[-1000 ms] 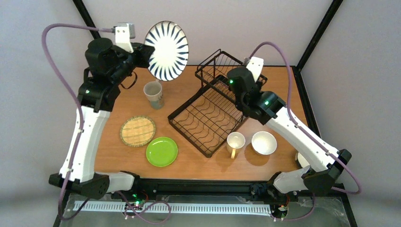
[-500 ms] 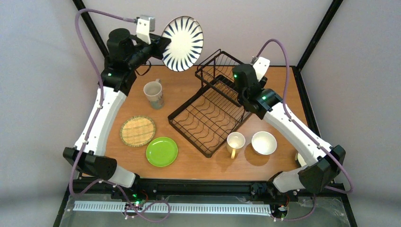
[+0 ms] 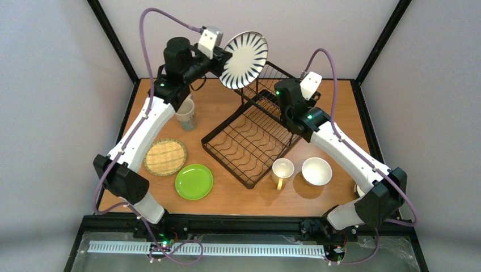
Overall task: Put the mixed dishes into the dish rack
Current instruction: Insert the plate into the dish rack.
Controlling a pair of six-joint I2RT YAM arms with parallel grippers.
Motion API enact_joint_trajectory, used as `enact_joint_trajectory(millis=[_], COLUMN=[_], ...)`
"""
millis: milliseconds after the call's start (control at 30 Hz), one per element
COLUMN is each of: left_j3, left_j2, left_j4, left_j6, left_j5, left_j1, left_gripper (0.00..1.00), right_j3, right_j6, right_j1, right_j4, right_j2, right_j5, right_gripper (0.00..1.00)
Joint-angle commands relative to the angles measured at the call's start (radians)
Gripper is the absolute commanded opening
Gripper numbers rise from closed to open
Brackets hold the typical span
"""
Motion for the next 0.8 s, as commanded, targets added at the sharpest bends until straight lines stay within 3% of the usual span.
enact_joint_trajectory(millis=[0,333,767], left_j3=[0.077,0.091,0.149], left_j2=[0.013,0.079,0.149], left_j4=[0.19,0.309,0.326], left_j6=[0.079,0.146,0.187], left_j5=[-0.079,-0.247,-0.252], left_j1=[-0.045,-0.113,-0.126], left_gripper=[0.0,0.0,0.0], right_j3=[-0.018,-0.064,-0.087], right_j6=[0.032,0.0,-0.021], right_j1=[-0.012,-0.017,-0.049], right_j4=[0.042,0.093,0.134], right_j2=[0.01,-0.009,0.002], right_j5=[0.054,0.066,0.04], right_gripper=[0.84,0.84,0.85])
